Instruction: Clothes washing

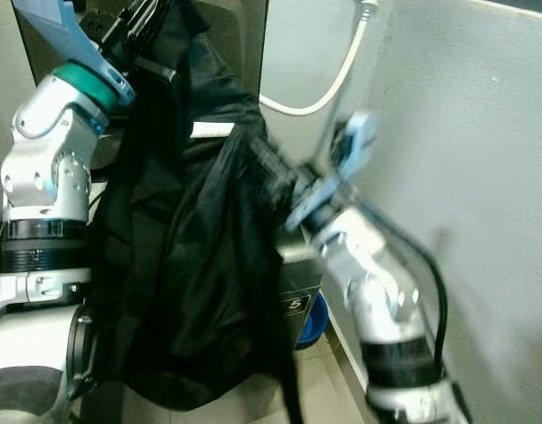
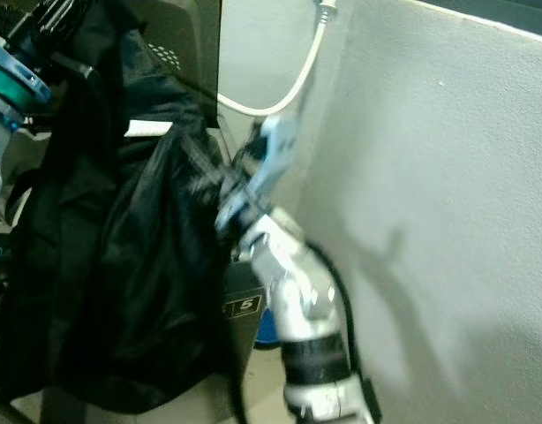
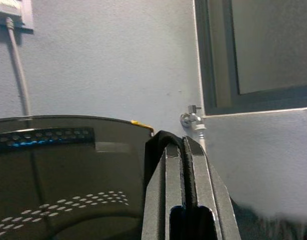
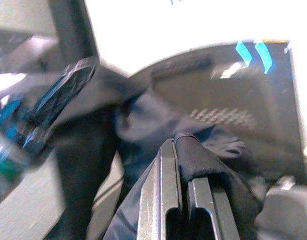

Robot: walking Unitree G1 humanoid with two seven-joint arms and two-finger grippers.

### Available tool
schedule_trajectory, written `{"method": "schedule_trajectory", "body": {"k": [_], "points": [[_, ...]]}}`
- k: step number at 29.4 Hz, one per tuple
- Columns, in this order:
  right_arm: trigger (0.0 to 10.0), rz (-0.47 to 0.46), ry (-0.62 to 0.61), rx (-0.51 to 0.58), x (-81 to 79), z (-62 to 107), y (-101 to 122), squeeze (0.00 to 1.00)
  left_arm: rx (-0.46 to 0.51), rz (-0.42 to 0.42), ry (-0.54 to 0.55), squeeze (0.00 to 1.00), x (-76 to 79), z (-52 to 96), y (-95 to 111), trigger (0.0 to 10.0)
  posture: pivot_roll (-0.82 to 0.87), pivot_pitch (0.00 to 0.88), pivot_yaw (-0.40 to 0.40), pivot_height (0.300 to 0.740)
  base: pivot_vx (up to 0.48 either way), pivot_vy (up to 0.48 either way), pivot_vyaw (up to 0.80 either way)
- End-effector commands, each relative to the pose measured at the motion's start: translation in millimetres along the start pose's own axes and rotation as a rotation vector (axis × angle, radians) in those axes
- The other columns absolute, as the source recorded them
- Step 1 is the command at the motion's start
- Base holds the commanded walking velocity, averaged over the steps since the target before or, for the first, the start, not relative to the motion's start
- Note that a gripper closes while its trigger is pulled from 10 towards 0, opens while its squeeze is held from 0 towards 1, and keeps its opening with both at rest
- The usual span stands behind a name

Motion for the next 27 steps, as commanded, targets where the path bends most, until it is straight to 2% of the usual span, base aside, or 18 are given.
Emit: {"method": "schedule_trajectory", "body": {"k": [1, 2, 3, 6, 8, 10, 12, 13, 14, 16, 17, 19, 20, 21, 22, 23, 25, 27], "points": [[0.0, 0.005, -0.031, 0.072, 7.6, -2.2, 18.4, 0.00, -0.001, -0.030, -0.011, 0.00, 4.0, 1.1, 1.6, 10.0, 0.03, 0.057, -0.053, 0.740, 0.000, 0.000, 0.00], [0.0, 0.020, -0.034, 0.104, 8.8, -5.0, 29.7, 0.00, -0.007, -0.034, -0.007, 0.00, 4.0, 3.1, 0.6, 10.0, 0.03, 0.058, -0.054, 0.740, 0.000, 0.000, 0.00], [0.0, 0.020, -0.034, 0.104, 8.8, -5.0, 29.7, 0.00, -0.007, -0.034, -0.007, 0.00, 4.0, 3.1, 0.6, 10.0, 0.03, 0.058, -0.054, 0.740, 0.000, 0.000, 0.00], [0.0, 0.058, -0.030, 0.155, 9.0, -8.7, 48.3, 0.00, -0.022, -0.052, 0.012, 0.00, 1.9, 8.9, -1.2, 10.0, 0.03, 0.058, -0.055, 0.740, 0.000, 0.000, 0.00], [0.0, 0.062, -0.030, 0.161, 9.1, -9.2, 50.0, 0.00, -0.032, -0.070, 0.018, 0.00, 0.6, 11.0, -2.0, 10.0, 0.03, 0.059, -0.052, 0.740, 0.000, 0.000, 0.00], [0.0, 0.066, -0.044, 0.186, 10.4, -12.3, 54.7, 0.00, -0.069, -0.132, 0.038, 0.00, -2.9, 15.6, -5.6, 10.0, 0.03, 0.059, -0.052, 0.740, 0.000, 0.000, 0.00], [0.0, 0.066, -0.044, 0.186, 10.4, -12.3, 54.7, 0.00, -0.069, -0.132, 0.038, 0.00, -2.9, 15.6, -5.6, 10.0, 0.03, 0.059, -0.052, 0.740, 0.000, 0.000, 0.00], [0.0, 0.062, -0.026, 0.226, 3.0, -20.0, 65.9, 0.00, -0.136, -0.184, 0.126, 0.00, -12.9, 22.2, -12.9, 10.0, 0.04, 0.059, -0.052, 0.740, 0.000, 0.000, 0.00], [0.0, 0.062, -0.026, 0.226, 3.0, -20.0, 65.9, 0.00, -0.136, -0.184, 0.126, 0.00, -12.9, 22.2, -12.9, 10.0, 0.04, 0.059, -0.052, 0.740, 0.000, 0.000, 0.00], [0.0, 0.071, -0.001, 0.216, -2.5, -23.7, 67.4, 0.00, -0.171, -0.157, 0.244, 0.00, -22.0, 28.6, -17.3, 10.0, 0.04, 0.059, -0.052, 0.740, 0.000, 0.000, 0.00], [0.0, 0.071, -0.001, 0.216, -2.5, -23.7, 67.4, 0.00, -0.171, -0.157, 0.244, 0.00, -22.0, 28.6, -17.3, 10.0, 0.04, 0.059, -0.052, 0.740, 0.000, 0.000, 0.00], [0.0, 0.122, -0.016, 0.109, 2.0, -19.5, 46.7, 0.00, -0.208, -0.064, 0.331, 0.00, -21.0, 40.0, -24.2, 10.0, 0.04, 0.059, -0.053, 0.740, 0.000, 0.000, 0.00], [9.0, 0.169, -0.047, 0.035, 8.1, -14.6, 32.8, 0.00, -0.217, -0.041, 0.343, 0.00, -16.5, 45.0, -25.7, 10.0, 0.04, 0.057, -0.053, 0.740, 0.000, 0.000, 0.00], [10.0, 0.221, -0.061, -0.048, 14.1, -6.3, 16.4, 0.00, -0.237, -0.038, 0.346, 0.00, -9.4, 49.6, -28.1, 10.0, 0.05, 0.058, -0.054, 0.740, 0.000, 0.000, 0.00], [10.0, 0.254, -0.068, -0.100, 17.7, -0.5, 6.4, 0.00, -0.249, -0.041, 0.347, 0.00, -4.8, 52.3, -29.2, 10.0, 0.05, 0.058, -0.054, 0.740, 0.000, 0.000, 0.00], [10.0, 0.254, -0.068, -0.100, 17.7, -0.5, 6.4, 0.00, -0.249, -0.041, 0.347, 0.00, -4.8, 52.3, -29.2, 10.0, 0.05, 0.058, -0.054, 0.740, 0.000, 0.000, 0.00], [10.0, 0.276, -0.082, -0.211, 25.6, 17.6, -18.3, 0.00, -0.318, -0.022, 0.337, 0.00, 11.7, 64.8, -44.9, 10.0, 0.05, 0.059, -0.055, 0.740, 0.000, 0.000, 0.00], [10.0, 0.291, -0.099, -0.243, 29.9, 26.8, -27.6, 0.00, -0.355, -0.007, 0.334, 0.00, 20.9, 73.3, -54.5, 10.0, 0.05, 0.059, -0.054, 0.740, 0.000, 0.000, 0.00]]}}
Point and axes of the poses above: a point about 5 cm out from each wrist's last joint towards the gripper, its own z axis pointing back from the gripper into the wrist, its own y axis along the axis of the wrist's last joint, x = y × z, the point moved 2 cm from there along -z, pointing out of the wrist towards the gripper, and after that the axes turned 7 degrees about -z, right-handed, at the moved point
